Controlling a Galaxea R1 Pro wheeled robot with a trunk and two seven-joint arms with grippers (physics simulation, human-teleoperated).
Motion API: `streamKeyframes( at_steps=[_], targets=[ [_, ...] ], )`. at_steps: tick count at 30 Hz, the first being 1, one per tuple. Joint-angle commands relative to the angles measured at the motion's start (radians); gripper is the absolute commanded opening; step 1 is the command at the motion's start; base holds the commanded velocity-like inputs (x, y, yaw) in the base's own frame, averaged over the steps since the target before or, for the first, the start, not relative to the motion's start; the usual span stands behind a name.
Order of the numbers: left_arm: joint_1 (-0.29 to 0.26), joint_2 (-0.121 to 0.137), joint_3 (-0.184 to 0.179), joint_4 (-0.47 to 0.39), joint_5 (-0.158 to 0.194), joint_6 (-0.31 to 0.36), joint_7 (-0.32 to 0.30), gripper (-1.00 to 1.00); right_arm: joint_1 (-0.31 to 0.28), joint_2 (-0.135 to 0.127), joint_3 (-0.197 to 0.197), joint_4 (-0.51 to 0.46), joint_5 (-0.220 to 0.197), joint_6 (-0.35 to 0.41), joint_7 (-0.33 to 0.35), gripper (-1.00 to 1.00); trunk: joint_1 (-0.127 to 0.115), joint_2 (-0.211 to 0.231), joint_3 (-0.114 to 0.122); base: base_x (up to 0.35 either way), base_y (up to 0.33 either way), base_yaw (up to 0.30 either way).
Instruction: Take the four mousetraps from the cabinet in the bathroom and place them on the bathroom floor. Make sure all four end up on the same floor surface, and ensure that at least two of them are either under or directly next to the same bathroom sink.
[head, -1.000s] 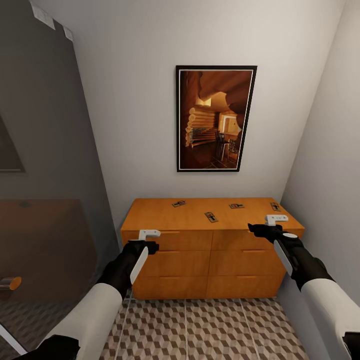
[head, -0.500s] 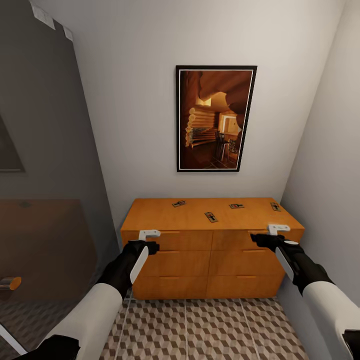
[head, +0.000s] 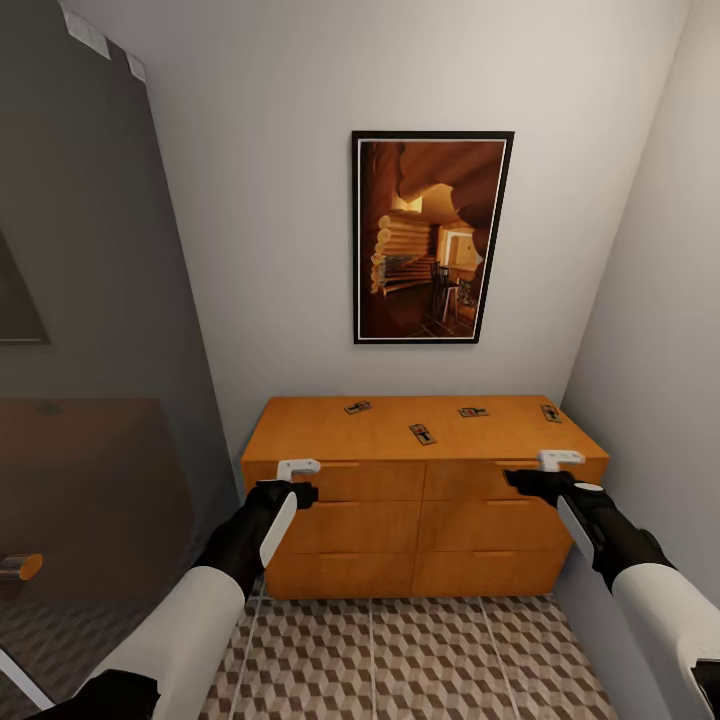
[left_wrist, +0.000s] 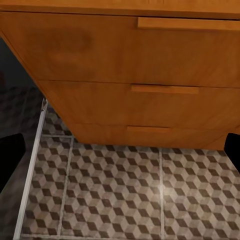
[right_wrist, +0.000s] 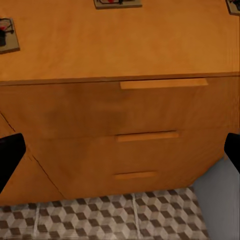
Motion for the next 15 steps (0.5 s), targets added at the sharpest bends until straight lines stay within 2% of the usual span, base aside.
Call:
streamKeyframes(
  at_steps=[1, 2, 3, 7, 9, 15],
  targets=[
    [-0.001, 0.000, -0.002, -0.001, 0.010, 0.003, 0.010, 1.00, -0.001, -0.001, 0.001, -0.001, -0.010, 0.007, 0.023, 1.00, 0.001, -0.002, -0.002, 0.000, 0.000, 0.000],
    [-0.001, 0.000, -0.002, -0.001, 0.010, 0.002, 0.012, 1.00, -0.001, -0.001, 0.001, -0.001, -0.011, 0.008, 0.051, 1.00, 0.001, -0.002, -0.002, 0.000, 0.000, 0.000],
    [0.000, 0.000, -0.002, -0.001, 0.009, 0.002, 0.016, 1.00, -0.001, -0.001, 0.002, -0.001, -0.010, 0.010, 0.117, 1.00, 0.001, -0.002, -0.002, 0.000, 0.000, 0.000],
    [0.000, 0.000, -0.002, -0.001, 0.008, -0.003, 0.048, 1.00, -0.001, -0.003, -0.003, 0.000, -0.007, 0.011, 0.238, 1.00, 0.001, -0.002, -0.002, 0.000, 0.000, 0.000],
    [0.001, 0.000, -0.003, -0.001, 0.008, -0.013, 0.075, 1.00, -0.001, -0.003, -0.004, 0.001, -0.006, 0.010, 0.240, 1.00, 0.001, -0.002, -0.002, 0.000, 0.000, 0.000],
    [0.005, 0.000, -0.023, -0.001, 0.010, -0.090, 0.222, 1.00, -0.001, -0.002, -0.002, 0.001, -0.007, 0.005, 0.118, 1.00, 0.001, -0.002, -0.002, 0.000, 0.000, 0.000]
  ],
)
